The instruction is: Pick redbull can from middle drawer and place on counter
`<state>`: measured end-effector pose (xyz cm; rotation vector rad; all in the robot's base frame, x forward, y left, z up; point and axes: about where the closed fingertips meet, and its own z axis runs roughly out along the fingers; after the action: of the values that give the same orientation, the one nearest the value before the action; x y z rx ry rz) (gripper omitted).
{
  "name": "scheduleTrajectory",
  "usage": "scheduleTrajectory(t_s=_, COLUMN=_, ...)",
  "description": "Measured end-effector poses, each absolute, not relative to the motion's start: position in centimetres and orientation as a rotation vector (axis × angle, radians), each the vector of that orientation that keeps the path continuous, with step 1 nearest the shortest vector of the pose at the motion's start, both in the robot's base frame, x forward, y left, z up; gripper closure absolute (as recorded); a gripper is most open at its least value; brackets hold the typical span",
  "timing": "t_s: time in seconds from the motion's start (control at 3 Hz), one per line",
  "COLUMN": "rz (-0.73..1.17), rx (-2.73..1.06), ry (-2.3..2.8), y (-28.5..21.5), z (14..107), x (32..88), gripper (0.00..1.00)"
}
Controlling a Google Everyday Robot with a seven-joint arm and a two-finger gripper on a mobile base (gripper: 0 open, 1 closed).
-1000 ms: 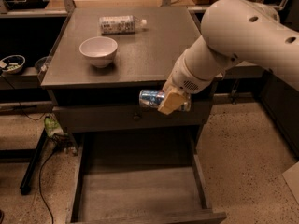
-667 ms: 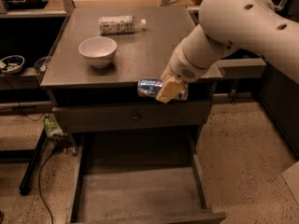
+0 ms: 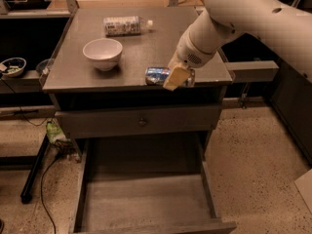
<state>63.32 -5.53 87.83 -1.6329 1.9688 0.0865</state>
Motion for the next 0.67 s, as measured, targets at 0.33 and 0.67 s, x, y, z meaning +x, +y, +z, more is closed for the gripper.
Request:
scheduleTrajectory(t_s=0.33, rz=0.087, rx=-1.606, ry=1.973, y=-5.71, z=87.95, x=63.41, gripper=1.0)
scheduleTrajectory(t_s=0.67, rz=0.087, rx=-1.606, ry=1.973, y=-5.71, z=87.94, x=63.43, gripper=1.0)
